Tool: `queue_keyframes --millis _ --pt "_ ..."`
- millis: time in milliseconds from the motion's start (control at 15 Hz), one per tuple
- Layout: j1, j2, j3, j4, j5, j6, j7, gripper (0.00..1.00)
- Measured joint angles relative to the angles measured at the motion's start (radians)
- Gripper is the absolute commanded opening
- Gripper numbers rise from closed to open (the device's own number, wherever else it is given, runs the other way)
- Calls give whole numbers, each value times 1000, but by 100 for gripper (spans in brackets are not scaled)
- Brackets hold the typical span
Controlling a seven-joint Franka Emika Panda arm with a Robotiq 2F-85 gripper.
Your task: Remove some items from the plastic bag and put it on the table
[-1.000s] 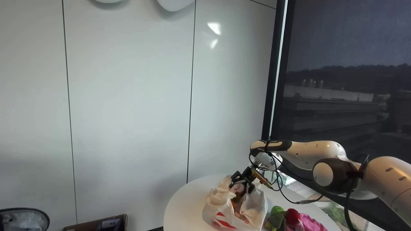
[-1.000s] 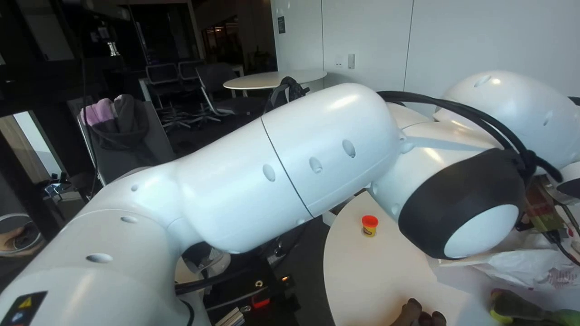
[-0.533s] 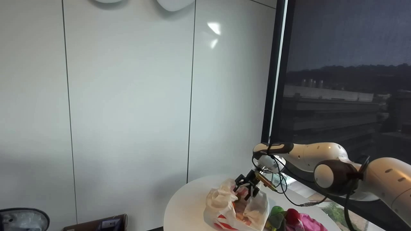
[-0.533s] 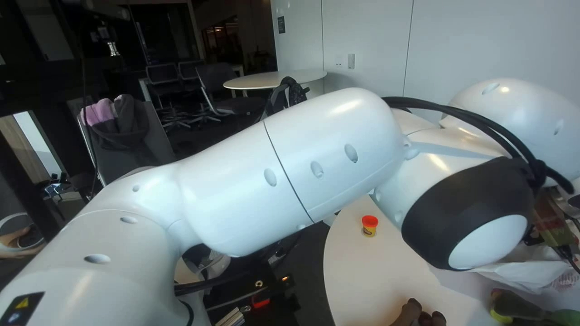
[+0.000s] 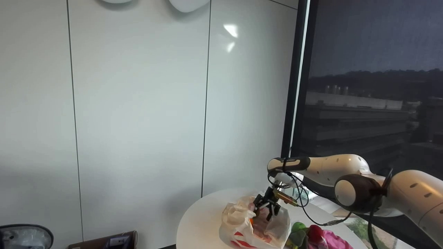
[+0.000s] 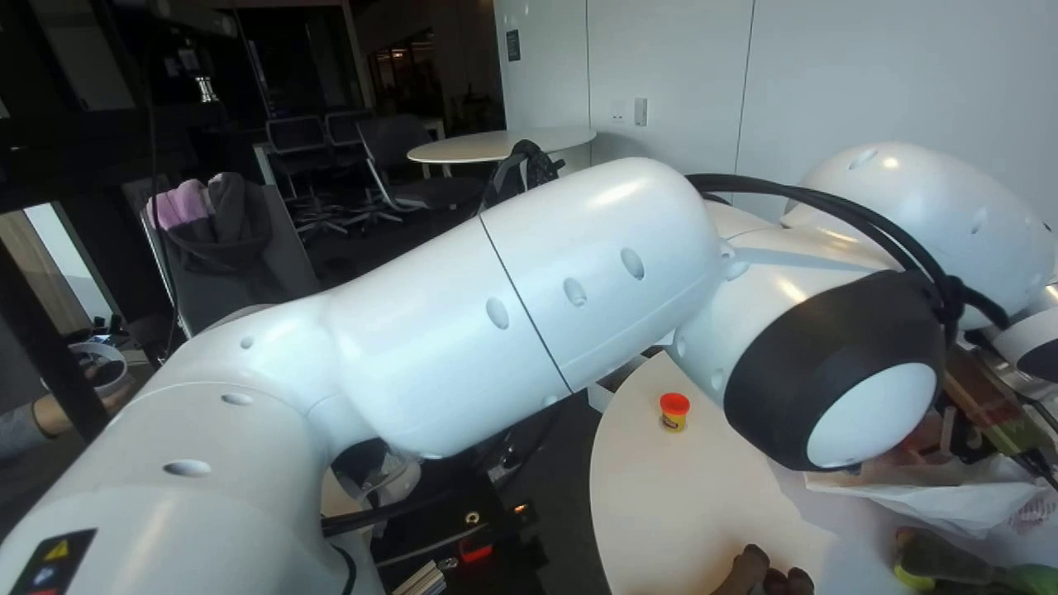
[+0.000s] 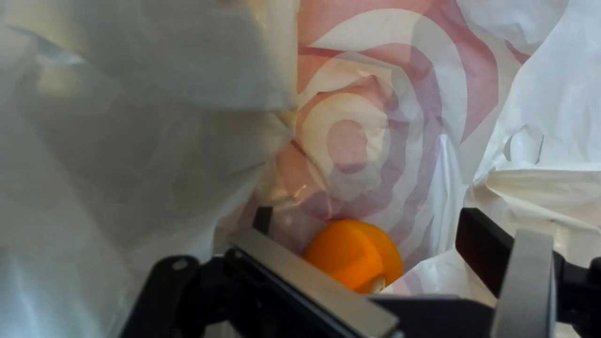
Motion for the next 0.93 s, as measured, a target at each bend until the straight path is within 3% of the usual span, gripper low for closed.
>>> queue_keyframes --millis 467,933 --pt "118 24 -34 1 -134 34 -4 100" --pt "172 50 -89 6 -250 209 -33 100"
